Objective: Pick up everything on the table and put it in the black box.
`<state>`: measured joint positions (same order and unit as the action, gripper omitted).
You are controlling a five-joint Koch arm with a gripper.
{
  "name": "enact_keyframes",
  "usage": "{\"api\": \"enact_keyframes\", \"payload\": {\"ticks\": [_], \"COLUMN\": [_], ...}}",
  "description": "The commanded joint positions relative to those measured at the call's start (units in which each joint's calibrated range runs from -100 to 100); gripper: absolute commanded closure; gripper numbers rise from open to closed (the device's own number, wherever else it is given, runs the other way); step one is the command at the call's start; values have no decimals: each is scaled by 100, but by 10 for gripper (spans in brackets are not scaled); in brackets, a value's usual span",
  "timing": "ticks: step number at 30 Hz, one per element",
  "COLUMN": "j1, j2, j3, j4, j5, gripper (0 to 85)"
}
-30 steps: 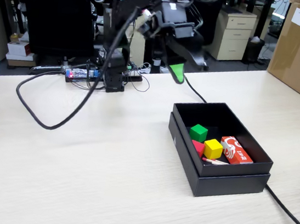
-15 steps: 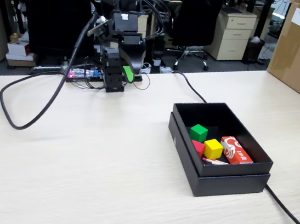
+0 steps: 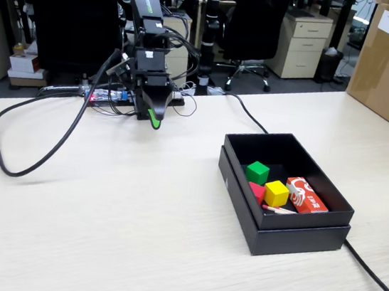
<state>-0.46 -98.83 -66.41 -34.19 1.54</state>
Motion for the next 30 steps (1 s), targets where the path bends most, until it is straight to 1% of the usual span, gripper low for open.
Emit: {"api": "enact_keyframes", "payload": {"ticks": [1, 6, 11, 14, 17, 23, 25, 30], "j1": [-15, 29, 20, 20, 15, 5, 5, 0], "j2": [-117, -117, -117, -117, -117, -117, -117, -117], "j3": [-195, -1147, -1890, -2217, -2951, -3105, -3096, -3087], "j4": [624, 1712, 2559, 2818, 3630, 3587, 3544, 3544], "j5": [-34, -103, -293, -357, -527, -527, -532, -532], "gripper": [314, 314, 314, 314, 314, 317, 362, 368]}}
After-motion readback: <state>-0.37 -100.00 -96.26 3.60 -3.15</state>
